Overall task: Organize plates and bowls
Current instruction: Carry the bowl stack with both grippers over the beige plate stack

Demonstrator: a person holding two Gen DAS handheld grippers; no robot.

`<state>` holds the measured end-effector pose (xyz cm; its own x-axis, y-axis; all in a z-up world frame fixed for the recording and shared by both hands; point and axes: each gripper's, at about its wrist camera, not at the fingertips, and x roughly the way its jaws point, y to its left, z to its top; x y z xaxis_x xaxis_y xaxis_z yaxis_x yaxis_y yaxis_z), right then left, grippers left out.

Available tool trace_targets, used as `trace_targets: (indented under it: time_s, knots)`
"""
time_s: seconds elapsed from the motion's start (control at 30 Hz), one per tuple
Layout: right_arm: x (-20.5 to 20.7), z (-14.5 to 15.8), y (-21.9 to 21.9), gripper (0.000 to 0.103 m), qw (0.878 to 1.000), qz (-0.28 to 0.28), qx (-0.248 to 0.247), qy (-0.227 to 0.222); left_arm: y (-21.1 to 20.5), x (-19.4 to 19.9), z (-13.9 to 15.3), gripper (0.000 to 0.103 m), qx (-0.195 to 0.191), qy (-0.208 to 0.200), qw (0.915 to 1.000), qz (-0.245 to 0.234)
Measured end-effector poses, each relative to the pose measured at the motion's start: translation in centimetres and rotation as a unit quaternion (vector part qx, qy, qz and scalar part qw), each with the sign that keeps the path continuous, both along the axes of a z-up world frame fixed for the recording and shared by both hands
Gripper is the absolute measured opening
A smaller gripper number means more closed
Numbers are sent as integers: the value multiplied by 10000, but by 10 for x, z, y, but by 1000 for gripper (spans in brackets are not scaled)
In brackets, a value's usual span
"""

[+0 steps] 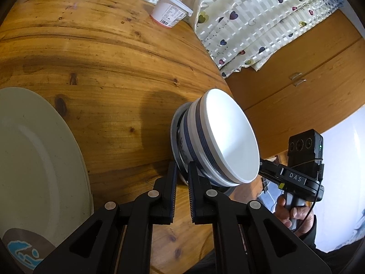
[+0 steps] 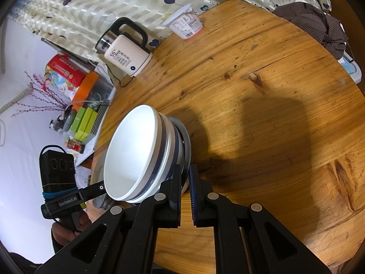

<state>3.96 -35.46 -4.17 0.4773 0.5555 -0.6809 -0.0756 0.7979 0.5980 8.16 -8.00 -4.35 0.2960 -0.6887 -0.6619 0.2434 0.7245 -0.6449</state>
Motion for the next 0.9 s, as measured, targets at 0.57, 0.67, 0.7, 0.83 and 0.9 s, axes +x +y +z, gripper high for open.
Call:
trace_targets:
  time_s: [0.57,0.67,0.7,0.83,0.9]
  knots:
    - [0,8,2,8,10000,29,-47,-47,1,-5,12,8,159,-221,9996,63]
    - [0,10,4,8,10000,35,-63,-63,2,-5,14,8,168,-235,9996,78]
    - [0,11,4,8,9999,38,-63,-69,3,-6,15,8,168,-242,9995,87]
    - [0,15,7,8,9999,57,-76,-94,4,-6,19,8,178,-277,9994,119]
    - [1,17,10,8,9999,76,-90,-107,7,-7,21,8,179,-289,9993,150]
